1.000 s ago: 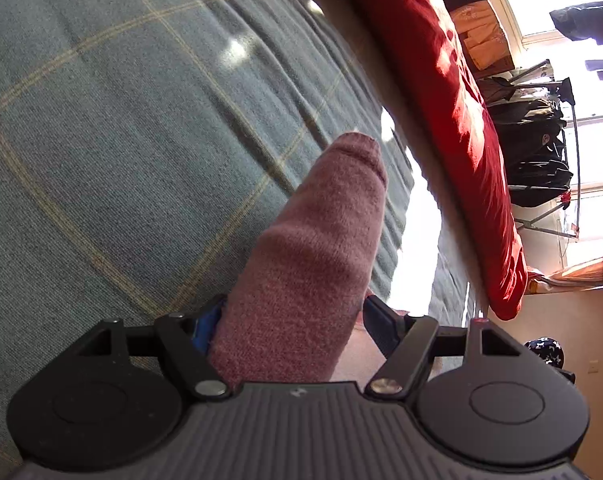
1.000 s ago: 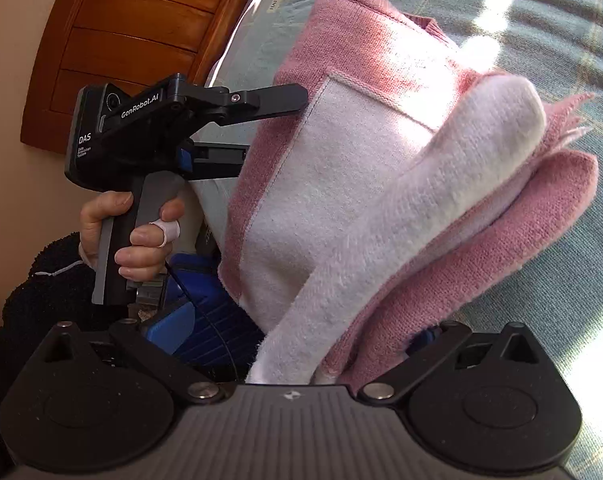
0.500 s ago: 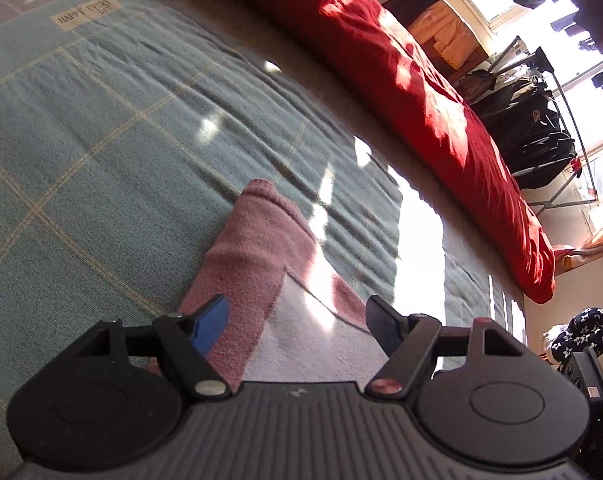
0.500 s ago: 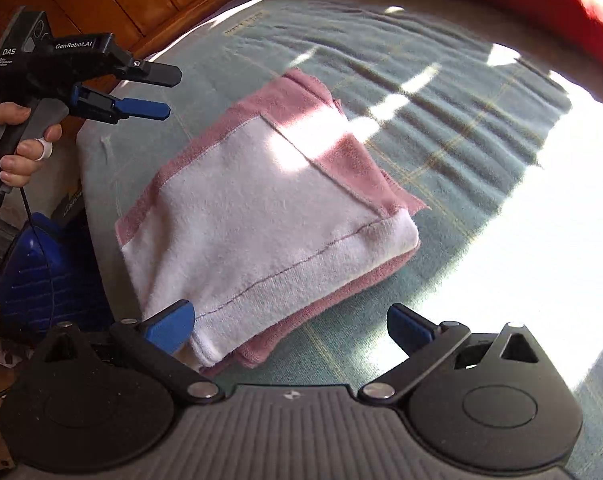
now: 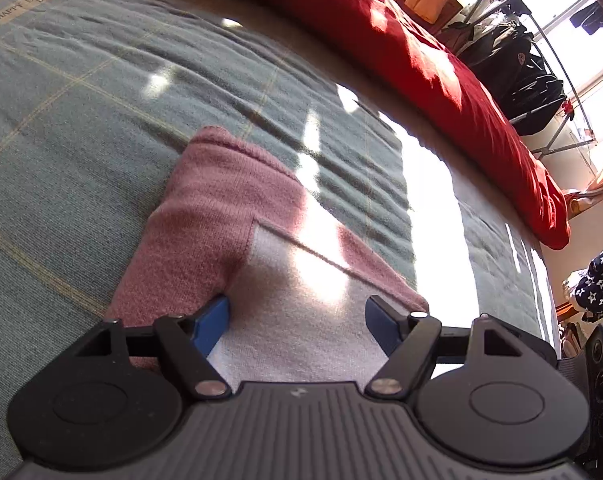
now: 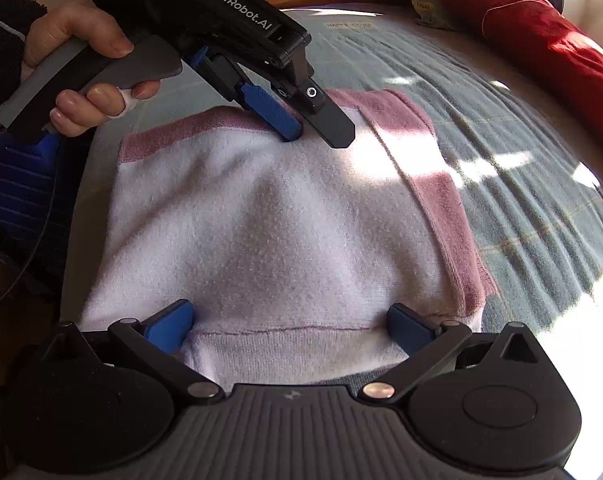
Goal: Fold clothes
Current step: 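Lower the folded pink-and-white sweater onto the blanket with both grippers, then open both grippers to release the sweater and pull them back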
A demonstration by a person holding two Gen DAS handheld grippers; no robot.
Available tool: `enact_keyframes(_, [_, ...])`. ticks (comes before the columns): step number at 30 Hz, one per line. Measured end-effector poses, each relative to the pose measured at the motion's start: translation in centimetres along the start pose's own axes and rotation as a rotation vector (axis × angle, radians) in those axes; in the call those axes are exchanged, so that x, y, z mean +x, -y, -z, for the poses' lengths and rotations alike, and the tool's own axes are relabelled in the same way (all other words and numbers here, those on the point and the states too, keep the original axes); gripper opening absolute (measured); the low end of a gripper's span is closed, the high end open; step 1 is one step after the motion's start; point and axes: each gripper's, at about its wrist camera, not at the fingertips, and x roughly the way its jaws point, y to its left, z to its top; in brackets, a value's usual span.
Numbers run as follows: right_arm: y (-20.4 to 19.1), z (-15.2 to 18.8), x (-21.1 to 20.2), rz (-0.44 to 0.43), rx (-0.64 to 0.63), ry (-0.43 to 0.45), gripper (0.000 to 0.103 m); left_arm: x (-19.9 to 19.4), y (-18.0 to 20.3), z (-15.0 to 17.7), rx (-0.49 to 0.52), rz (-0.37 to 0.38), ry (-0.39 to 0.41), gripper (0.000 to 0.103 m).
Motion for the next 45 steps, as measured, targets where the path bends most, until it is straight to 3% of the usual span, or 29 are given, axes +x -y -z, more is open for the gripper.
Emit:
enact_keyframes(3, [0.6, -1.6, -2.0, 0.001, 0.028, 0.042, 0.103, -2.0, 1.4, 0.5, 0.074, -0.064, 0.012, 0.075])
enact_keyframes(5, [1.3, -2.5, -2.6, 0.021, 0.04, 0.081, 0.103, -2.7, 1.4, 1.2, 0.064, -0.108, 0.008, 0.075])
enact_keyframes(9, [2.9, -3.2, 0.2, 0.038, 0.091, 0.026, 0.103, -4.2, 1.2, 2.6, 0.044, -0.194, -0.001, 0.075])
enact_keyframes(14, [3.0, -3.0, 2.9, 0.066, 0.137, 0.0, 0.103, -3.6, 0.6, 2.4, 0.026, -0.19, 0.007, 0.076])
enact_keyframes(19, [2.1, -3.6, 1.3, 0.069, 0.121, -0.017, 0.103, -4.1, 1.1, 2.5, 0.022, -0.202, 0.011, 0.076])
enact_keyframes(24, [-1.9, -3.6, -1.6, 0.015, 0.023, 0.051, 0.103, -4.7, 1.1, 2.7, 0.015, -0.205, 0.007, 0.076])
enact_keyframes(31, [-6.6, -1.1, 2.4, 0.096, -0.145, -0.074, 0.103, -4.0, 0.2, 2.9, -0.012, -0.199, 0.008, 0.076])
enact_keyframes(34, [-7.0, -0.8, 2.3, 0.114, -0.172, -0.08, 0.103, -4.2, -0.2, 2.7, -0.04, -0.185, 0.03, 0.076])
enact_keyframes(36, [-6.4, -1.9, 1.1, 0.089, -0.142, -0.073, 0.103, -4.9, -0.4, 2.9, -0.061, -0.166, 0.053, 0.076])
enact_keyframes(41, [-3.2, -5.6, -2.2, 0.047, -0.048, 0.013, 0.103, -8.4, -0.7, 5.9, -0.105, -0.231, 0.118, 0.076])
enact_keyframes(45, [-0.3, -9.6, -1.1, 0.038, -0.024, 0.076, 0.103, -10.8, -1.6, 9.3, -0.176, -0.311, 0.152, 0.076])
